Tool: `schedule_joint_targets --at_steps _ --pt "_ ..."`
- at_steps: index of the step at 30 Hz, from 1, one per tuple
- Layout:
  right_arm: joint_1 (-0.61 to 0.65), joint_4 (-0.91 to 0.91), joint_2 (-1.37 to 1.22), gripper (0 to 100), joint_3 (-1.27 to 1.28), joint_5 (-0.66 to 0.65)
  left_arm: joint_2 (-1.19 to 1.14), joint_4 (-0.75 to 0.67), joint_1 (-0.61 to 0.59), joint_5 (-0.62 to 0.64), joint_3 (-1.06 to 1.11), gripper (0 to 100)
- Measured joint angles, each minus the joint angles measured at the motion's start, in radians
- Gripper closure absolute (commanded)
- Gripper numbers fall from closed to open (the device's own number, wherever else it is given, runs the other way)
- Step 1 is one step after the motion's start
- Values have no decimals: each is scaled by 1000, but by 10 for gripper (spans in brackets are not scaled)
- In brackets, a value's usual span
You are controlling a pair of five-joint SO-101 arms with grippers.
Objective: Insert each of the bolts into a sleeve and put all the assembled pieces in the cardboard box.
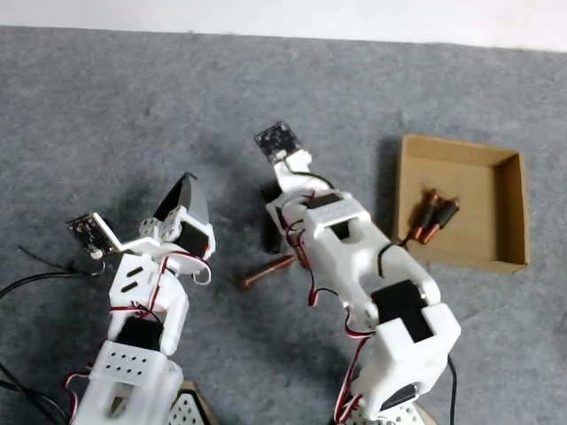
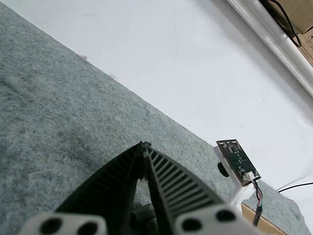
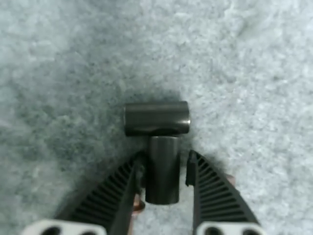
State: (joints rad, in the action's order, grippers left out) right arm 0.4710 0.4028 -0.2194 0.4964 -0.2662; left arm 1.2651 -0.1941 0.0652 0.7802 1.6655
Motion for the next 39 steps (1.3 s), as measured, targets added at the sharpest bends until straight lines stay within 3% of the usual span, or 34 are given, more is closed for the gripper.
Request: schedule_joint_targets --at_steps 3,19,22,31,36,39 --pt "0 3 0 996 0 0 0 0 0 0 0 993" --pt "-52 15 51 994 17 0 0 0 -8 0 0 993" --pt "-72 -26 155 994 129 0 0 0 -8 0 0 993" --pt "-77 -427 540 994 614 -2 0 0 -8 0 0 993" --pt "-78 -434 660 994 727 -2 0 0 -8 0 0 993" --pt "-78 -333 686 994 724 -2 0 0 -8 0 0 993"
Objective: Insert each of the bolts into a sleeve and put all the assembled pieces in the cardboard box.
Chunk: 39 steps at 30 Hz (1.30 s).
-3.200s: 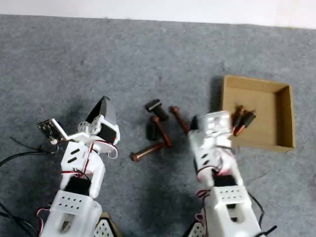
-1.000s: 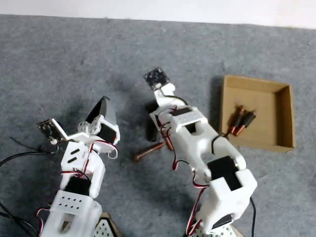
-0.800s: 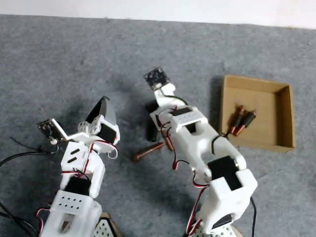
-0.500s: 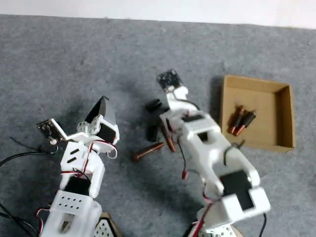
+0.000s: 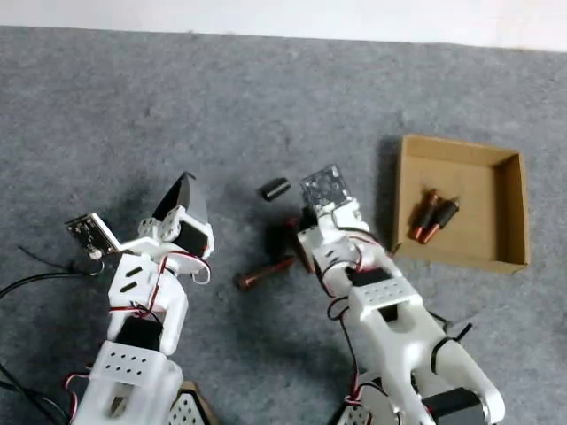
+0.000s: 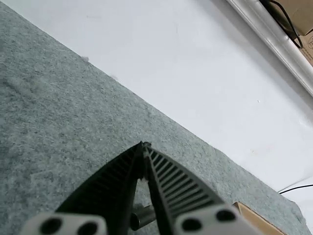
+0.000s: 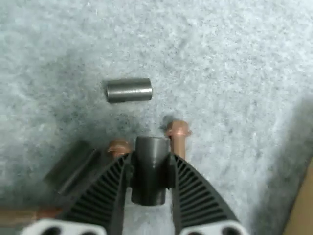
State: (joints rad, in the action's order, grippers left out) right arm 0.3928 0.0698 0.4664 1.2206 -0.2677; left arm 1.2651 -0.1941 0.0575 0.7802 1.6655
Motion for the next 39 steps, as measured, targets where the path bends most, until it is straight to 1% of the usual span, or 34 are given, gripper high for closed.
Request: schedule_joint_targets --at_steps 7,13,20,25,30,33,35,37,39 --pt "0 333 2 994 -97 0 0 0 0 0 0 993" --pt "0 459 2 994 -98 0 0 0 0 0 0 993" --pt "0 502 -5 994 -98 0 0 0 0 0 0 993" --pt "-6 512 -144 994 -143 -48 0 0 0 0 0 993" --pt "-6 580 -265 994 -256 -54 0 0 0 0 0 993" --pt "-6 583 -262 994 -265 -54 0 0 0 0 0 993" --pt "-5 583 -216 994 -264 -54 0 0 0 0 0 993" --pt "-3 571 -167 994 -229 -54 0 0 0 0 0 993" --pt "-3 517 -98 994 -157 -54 0 0 0 0 0 993"
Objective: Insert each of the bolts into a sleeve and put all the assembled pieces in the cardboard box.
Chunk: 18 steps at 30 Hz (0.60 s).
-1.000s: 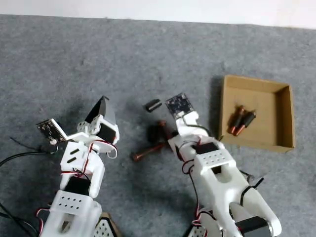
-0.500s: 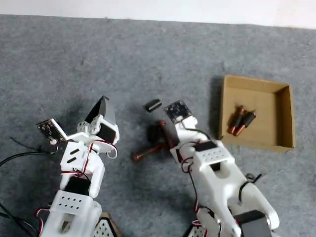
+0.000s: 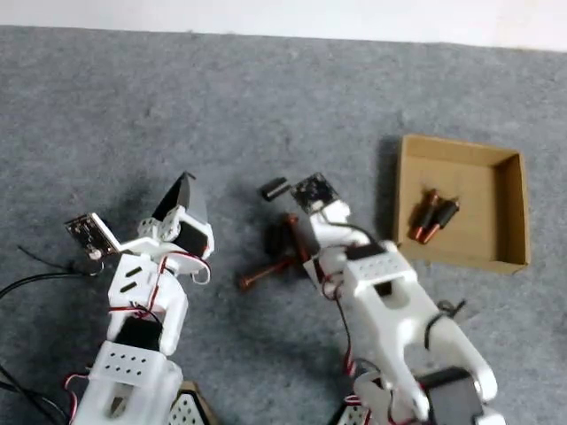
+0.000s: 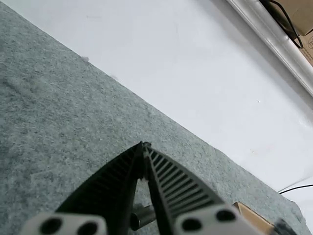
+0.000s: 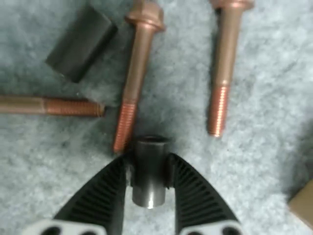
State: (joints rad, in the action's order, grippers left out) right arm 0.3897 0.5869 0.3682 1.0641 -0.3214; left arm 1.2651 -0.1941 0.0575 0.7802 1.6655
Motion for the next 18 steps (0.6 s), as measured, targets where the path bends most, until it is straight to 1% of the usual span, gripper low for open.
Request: schedule_joint_targets --at_steps 5,12,14,18 --pt "0 -94 227 994 180 0 0 18 0 0 -2 993" --pt "0 -114 568 994 354 0 -2 284 2 0 -104 993" --pt "0 -114 652 994 394 0 -2 304 17 0 -110 993" --pt "0 -114 798 994 460 0 -2 307 78 -54 -110 993"
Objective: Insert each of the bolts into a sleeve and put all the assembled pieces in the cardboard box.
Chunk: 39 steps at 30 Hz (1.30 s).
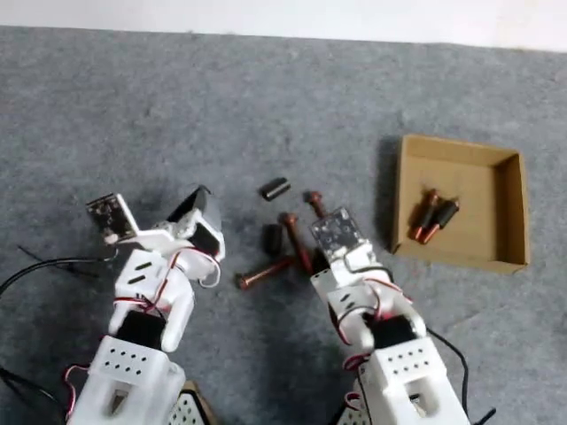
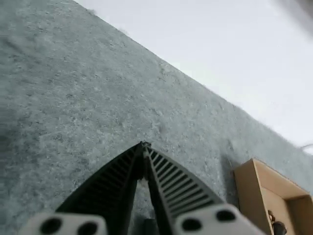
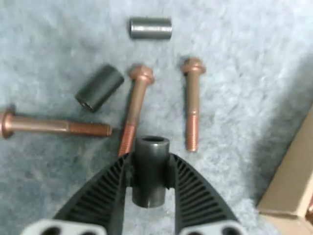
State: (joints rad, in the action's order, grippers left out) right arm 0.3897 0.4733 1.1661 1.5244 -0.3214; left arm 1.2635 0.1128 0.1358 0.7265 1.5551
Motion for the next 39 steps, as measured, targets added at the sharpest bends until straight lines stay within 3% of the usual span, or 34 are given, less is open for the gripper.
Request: schedule_joint_targets --at_steps 10,19,25,30,39 --pt "0 32 272 994 97 0 -66 18 107 -21 -23 993" --pt "-52 127 503 994 141 -2 -657 20 242 -60 -302 989" --pt "-97 129 608 994 147 -2 -996 20 259 -60 -488 957" --pt "-100 129 623 994 147 -2 -1028 20 292 -61 -512 843" --pt "-100 129 623 994 147 -2 -1028 37 331 -64 -517 839"
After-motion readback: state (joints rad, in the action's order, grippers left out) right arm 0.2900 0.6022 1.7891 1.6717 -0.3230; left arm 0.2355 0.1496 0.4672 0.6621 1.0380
